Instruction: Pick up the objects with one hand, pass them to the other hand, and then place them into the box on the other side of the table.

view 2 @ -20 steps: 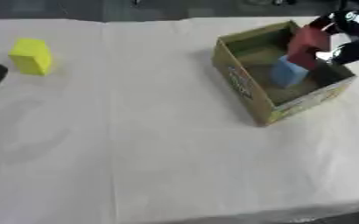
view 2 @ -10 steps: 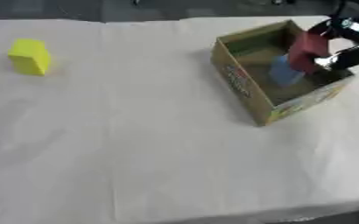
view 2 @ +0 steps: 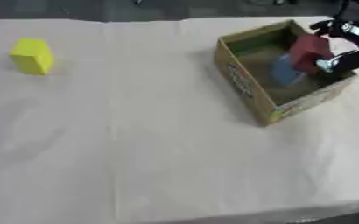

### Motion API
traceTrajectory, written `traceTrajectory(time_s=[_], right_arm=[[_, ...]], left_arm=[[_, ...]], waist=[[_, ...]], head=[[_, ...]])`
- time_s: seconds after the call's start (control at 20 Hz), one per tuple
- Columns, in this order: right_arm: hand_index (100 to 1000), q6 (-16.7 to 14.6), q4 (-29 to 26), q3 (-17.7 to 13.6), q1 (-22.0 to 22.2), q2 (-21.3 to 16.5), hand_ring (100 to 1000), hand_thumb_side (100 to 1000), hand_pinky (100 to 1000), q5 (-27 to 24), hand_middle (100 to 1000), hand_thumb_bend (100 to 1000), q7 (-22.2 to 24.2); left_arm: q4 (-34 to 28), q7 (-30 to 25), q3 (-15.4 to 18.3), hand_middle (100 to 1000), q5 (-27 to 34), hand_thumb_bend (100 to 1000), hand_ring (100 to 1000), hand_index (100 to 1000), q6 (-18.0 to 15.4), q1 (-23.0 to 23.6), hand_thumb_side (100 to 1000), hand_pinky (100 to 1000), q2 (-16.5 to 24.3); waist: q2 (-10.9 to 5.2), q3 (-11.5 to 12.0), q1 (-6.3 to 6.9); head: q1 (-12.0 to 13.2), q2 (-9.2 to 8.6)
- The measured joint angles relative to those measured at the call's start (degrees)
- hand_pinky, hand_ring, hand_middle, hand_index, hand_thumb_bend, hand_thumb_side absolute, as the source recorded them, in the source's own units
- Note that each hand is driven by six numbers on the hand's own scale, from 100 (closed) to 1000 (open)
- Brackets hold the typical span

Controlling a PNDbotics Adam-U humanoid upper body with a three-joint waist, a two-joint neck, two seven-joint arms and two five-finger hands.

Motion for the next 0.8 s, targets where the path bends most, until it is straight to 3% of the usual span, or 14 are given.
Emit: traceTrajectory(time_s=[0.15,0.25,0.35,0.5,0.55,0.8], right_arm=[[1000,-0.01,-0.02,-0.29,0.03,0.00,1000,358,1000,0.47,1000,214,0.09],[1000,-0.03,-0.18,-0.37,0.05,-0.01,1000,305,1000,1.04,1000,264,-0.02],[1000,-0.30,-0.70,-0.39,0.08,-0.01,1000,205,1000,1.39,1000,242,-0.05],[1000,-1.11,-1.50,-0.70,0.29,-0.01,1000,139,1000,1.06,1000,147,0.64],[1000,-1.30,-1.71,-0.83,0.41,-0.01,1000,134,1000,0.64,1000,100,0.89],[1000,0.12,-4.33,-2.60,0.64,-0.02,1000,129,1000,-3.63,1000,100,0.61]], left_arm=[[0.00,0.15,0.00,623,-0.06,623,738,772,0.15,0.00,531,746,-0.01],[0.00,0.16,0.00,623,-0.15,625,738,772,0.17,0.00,531,746,-0.08],[0.00,0.14,0.00,623,-0.20,628,739,772,0.19,0.00,531,747,-0.28],[0.00,0.12,0.00,623,-0.27,626,739,772,0.21,0.00,532,746,-0.43],[0.00,0.12,0.00,623,-0.29,625,739,772,0.21,0.00,532,746,-0.43],[0.00,0.26,0.02,622,-0.47,629,737,772,0.35,0.02,530,743,-0.43]], waist=[[0.00,-0.17,0.00],[0.00,-0.20,0.00],[0.00,-0.27,0.00],[0.00,-0.41,0.00],[0.00,-0.43,0.00],[0.00,-0.60,0.00]], head=[[0.14,0.01],[0.23,0.01],[0.27,0.03],[0.36,0.11],[0.45,0.12],[0.85,0.15]])
